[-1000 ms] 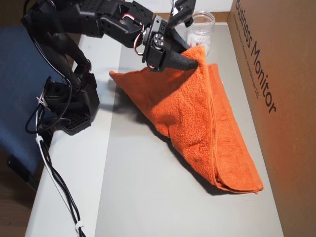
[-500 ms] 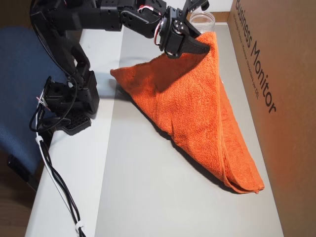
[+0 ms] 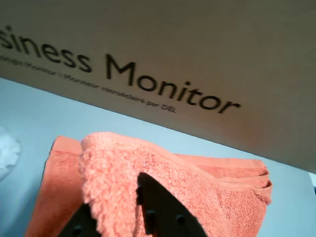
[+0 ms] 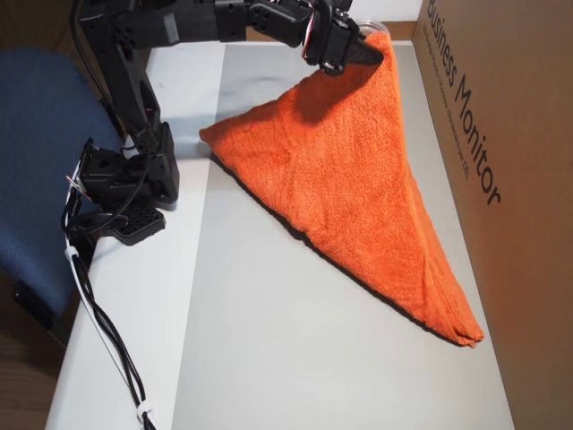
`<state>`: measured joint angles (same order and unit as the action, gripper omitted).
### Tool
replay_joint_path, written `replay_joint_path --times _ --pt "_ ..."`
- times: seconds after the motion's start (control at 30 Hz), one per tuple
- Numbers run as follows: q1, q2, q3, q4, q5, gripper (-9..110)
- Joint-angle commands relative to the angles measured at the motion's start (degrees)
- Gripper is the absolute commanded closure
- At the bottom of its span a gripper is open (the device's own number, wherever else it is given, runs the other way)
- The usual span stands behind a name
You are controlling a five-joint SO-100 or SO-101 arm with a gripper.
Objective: Fold the blanket.
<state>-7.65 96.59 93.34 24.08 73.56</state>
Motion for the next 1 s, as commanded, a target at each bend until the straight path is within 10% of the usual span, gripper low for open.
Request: replay_joint_path --times 0.0,0.97 --pt "-1.9 -0.4 -4.0 -1.2 -0.6 102" --pt "-5.8 -19.6 -7.5 -10.5 -1.2 102"
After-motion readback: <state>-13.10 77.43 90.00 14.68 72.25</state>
